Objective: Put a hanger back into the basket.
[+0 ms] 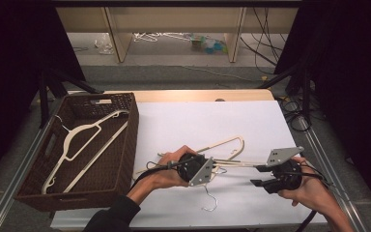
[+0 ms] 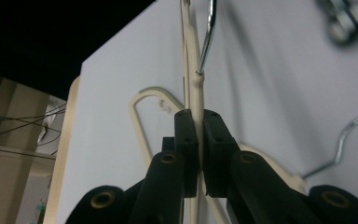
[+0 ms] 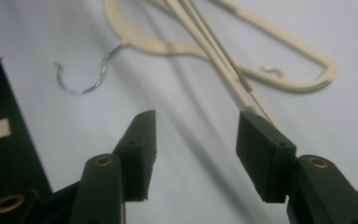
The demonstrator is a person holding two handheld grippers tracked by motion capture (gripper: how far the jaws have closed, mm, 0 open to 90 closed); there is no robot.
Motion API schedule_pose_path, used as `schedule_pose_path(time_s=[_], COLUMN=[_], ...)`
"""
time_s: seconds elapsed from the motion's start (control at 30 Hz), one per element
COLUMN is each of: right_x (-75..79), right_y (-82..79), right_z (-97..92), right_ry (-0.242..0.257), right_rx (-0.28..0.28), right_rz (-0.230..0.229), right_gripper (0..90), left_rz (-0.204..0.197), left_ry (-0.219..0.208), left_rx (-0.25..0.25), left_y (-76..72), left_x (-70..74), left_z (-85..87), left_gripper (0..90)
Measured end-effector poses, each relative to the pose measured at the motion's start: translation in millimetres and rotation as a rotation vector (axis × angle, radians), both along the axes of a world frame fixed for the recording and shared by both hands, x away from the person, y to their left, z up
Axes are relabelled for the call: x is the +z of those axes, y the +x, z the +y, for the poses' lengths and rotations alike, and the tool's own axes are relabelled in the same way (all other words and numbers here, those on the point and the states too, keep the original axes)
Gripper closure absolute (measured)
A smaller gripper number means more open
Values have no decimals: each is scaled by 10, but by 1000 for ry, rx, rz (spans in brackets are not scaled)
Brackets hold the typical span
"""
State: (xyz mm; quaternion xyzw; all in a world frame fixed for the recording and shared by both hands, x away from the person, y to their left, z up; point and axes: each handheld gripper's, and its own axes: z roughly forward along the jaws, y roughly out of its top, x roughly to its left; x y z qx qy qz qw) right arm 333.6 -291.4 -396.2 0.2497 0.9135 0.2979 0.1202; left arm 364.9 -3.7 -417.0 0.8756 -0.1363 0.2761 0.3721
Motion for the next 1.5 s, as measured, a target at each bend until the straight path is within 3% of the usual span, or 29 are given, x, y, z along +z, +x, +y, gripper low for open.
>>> schedule_pose_path(time_s=[0.07, 0.13, 0.23, 0.4, 0.53, 0.6, 0.67, 0.73, 0.9, 1.07, 1.3, 1.37, 1.4, 1.5], right_x=[85, 110, 224, 316, 307, 285, 252, 226, 178, 91, 18, 6, 6, -13], right_y=[-17, -22, -54, -85, -107, -115, -121, -116, -146, -173, -199, -198, -198, -209], right_z=[-3, -3, 9, 27, 38, 42, 50, 59, 81, 106, 134, 133, 133, 132], right_ry=[43, 59, 113, 174, 200, 190, 188, 190, 184, 176, 162, 164, 164, 161], right_rx=[-55, -53, -70, -86, -94, -84, -88, -85, -74, -67, -60, -59, -59, -52], right_rz=[-81, -91, -142, -198, -211, -203, -182, -188, -174, -155, -127, -129, -129, -130], right_gripper=[436, 433, 404, 374, 367, 366, 366, 366, 361, 355, 350, 348, 348, 348], left_rz=[25, 43, 68, 151, 231, 269, 341, 387, 499, 569, 610, 590, 562, 532], left_ry=[-27, -50, -70, -140, -209, -240, -297, -333, -417, -464, -513, -515, -510, -509], left_rx=[22, 53, 102, 208, 287, 310, 353, 375, 408, 398, 405, 401, 403, 442], left_y=[36, 66, 104, 200, 268, 295, 311, 318, 239, 105, -62, -91, -108, -128], left_x=[77, 143, 239, 369, 488, 563, 646, 718, 941, 1208, 1577, 1665, 1719, 1817], left_z=[26, 60, 105, 194, 299, 355, 428, 499, 702, 892, 1182, 1266, 1331, 1524], left_gripper=[859, 859, 859, 859, 859, 859, 859, 860, 860, 860, 860, 860, 860, 860])
